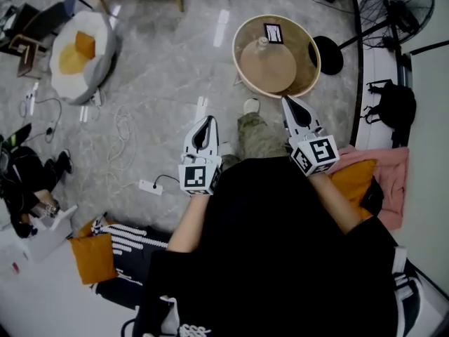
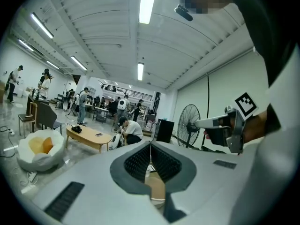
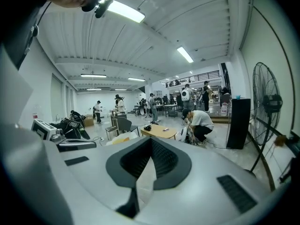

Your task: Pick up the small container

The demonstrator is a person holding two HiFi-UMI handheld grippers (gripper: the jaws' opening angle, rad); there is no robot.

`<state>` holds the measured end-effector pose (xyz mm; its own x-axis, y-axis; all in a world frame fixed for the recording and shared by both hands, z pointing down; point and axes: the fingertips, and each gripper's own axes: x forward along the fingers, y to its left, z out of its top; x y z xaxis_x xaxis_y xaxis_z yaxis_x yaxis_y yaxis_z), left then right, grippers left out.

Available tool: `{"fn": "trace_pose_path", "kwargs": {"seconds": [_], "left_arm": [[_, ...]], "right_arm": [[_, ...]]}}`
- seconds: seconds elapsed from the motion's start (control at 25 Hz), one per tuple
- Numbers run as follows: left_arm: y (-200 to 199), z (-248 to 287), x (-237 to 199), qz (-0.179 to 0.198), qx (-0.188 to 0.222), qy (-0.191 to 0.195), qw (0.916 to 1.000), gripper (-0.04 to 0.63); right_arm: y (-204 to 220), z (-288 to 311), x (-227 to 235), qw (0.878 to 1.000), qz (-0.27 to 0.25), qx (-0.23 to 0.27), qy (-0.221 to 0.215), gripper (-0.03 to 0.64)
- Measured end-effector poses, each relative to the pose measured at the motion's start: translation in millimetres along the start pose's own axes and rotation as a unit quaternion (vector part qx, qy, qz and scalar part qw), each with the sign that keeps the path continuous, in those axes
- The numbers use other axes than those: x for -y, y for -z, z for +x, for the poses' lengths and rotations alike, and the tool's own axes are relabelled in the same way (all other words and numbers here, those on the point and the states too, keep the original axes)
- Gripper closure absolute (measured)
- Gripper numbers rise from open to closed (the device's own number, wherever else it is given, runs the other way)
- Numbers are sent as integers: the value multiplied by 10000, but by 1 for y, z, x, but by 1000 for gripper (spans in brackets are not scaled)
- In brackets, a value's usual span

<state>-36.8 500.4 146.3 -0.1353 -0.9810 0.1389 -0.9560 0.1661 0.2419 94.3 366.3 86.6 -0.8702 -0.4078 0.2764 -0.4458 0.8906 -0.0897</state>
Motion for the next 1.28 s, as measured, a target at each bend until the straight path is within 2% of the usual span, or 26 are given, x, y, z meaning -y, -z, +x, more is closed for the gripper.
{"fn": "trace_pose_path", "kwargs": {"seconds": [0.2, 0.28, 0.36, 0.44, 0.52, 0.6, 0.76, 0.88, 0.96, 1.08, 1.28], "left_arm": [[-9, 54, -12, -22, -218, -40, 9998, 575], [-14, 84, -12, -13, -227, 55, 9997, 575], [-19, 117, -8, 201, -293, 208, 9992, 575], [-21, 151, 0, 560, -464, 349, 9967, 575], [-22, 189, 5, 771, -630, 379, 9943, 575], [-22, 229, 4, 819, -768, 347, 9931, 575], [-22, 299, -3, 632, -1005, 161, 9928, 575], [-13, 347, -2, 483, -1188, 203, 9915, 575], [-5, 374, 1, 597, -1380, 209, 9884, 575], [9, 410, 8, 831, -1707, 264, 9815, 574], [35, 451, 12, 743, -1982, 304, 9769, 574]], "right_arm": [[-17, 45, 48, 9997, 196, 114, 108, 600], [-21, 57, 71, 9998, 30, 96, 167, 600], [-22, 70, 89, 9990, -429, -3, 135, 600], [-20, 83, 109, 9983, -567, -88, 73, 600], [-17, 98, 138, 9991, -367, -125, 161, 600], [-16, 114, 175, 9990, -143, -164, 398, 600], [-21, 145, 240, 9982, 210, -181, 523, 600], [-20, 166, 287, 9974, 263, -221, 628, 600], [-13, 177, 316, 9963, 386, -262, 717, 600], [2, 195, 351, 9953, 547, -355, 714, 600], [22, 225, 390, 9952, 780, -413, 431, 600]]}}
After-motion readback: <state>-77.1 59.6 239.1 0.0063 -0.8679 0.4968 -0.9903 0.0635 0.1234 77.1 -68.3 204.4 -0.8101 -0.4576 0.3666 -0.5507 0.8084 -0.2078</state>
